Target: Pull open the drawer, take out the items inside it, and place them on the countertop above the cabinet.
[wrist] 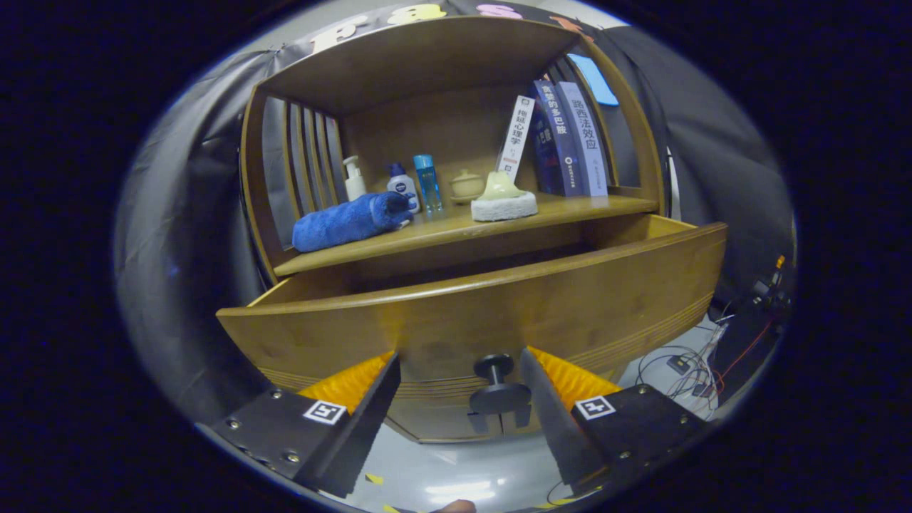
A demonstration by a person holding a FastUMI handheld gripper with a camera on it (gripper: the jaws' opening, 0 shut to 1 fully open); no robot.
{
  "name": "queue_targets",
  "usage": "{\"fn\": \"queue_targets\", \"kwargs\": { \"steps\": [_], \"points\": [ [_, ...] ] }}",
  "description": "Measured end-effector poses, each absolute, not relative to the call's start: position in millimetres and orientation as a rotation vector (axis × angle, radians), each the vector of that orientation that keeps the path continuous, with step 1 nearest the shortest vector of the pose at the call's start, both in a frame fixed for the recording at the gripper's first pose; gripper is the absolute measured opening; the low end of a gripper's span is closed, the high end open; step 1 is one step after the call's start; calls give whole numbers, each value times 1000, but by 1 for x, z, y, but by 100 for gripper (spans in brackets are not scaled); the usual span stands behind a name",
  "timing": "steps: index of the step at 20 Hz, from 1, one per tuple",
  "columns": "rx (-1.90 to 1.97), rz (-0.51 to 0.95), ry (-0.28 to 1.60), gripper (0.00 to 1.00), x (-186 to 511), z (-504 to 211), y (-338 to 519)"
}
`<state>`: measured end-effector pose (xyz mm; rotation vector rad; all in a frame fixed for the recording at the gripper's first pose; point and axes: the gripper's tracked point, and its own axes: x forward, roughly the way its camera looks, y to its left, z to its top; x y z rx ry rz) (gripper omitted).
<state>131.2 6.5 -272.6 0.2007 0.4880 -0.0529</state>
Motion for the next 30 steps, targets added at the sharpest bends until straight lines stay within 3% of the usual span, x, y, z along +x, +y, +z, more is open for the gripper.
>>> {"fn": "queue_targets", "kwargs": {
  "steps": [14,30],
  "points": [
    [253,-58,473,100,202,-287,4],
    [294,-55,459,100,224,-293,2]
  ]
}}
